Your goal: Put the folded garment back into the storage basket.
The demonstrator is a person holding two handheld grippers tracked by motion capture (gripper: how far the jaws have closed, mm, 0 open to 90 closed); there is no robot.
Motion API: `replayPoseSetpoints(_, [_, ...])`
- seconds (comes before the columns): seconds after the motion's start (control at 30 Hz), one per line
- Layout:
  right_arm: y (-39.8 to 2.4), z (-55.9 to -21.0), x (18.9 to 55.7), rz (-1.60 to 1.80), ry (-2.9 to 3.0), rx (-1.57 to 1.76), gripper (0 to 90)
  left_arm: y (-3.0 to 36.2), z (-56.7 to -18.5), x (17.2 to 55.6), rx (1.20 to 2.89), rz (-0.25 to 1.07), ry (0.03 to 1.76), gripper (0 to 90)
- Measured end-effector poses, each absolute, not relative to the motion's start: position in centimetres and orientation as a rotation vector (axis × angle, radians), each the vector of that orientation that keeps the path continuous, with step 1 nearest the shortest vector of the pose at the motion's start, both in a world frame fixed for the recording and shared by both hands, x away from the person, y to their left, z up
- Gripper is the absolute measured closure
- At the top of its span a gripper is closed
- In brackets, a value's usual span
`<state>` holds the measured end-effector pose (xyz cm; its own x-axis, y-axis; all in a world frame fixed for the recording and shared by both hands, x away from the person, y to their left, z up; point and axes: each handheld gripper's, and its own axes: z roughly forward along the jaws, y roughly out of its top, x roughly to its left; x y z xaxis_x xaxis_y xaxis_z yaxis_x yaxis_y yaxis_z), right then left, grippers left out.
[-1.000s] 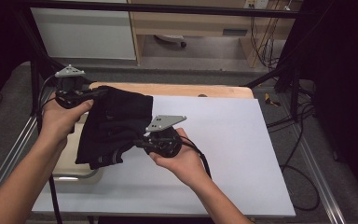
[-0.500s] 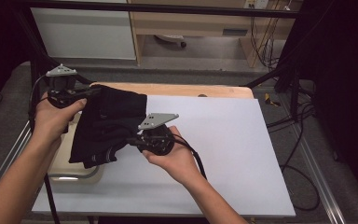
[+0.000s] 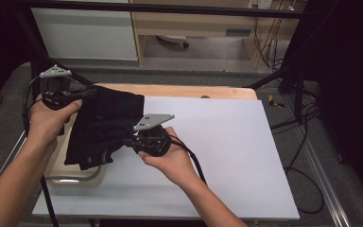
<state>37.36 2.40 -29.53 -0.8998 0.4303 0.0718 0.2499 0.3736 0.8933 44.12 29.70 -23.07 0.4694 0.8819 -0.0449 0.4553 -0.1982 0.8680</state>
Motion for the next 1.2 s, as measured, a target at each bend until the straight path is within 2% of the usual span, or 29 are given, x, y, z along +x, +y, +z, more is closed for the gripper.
replayPoseSetpoints(1.2, [9.3,-31.7,38.5,1.590,2.414,0.583,84.2,35.8,-24.1,43.7,1.778,0.668,1.212,79.6])
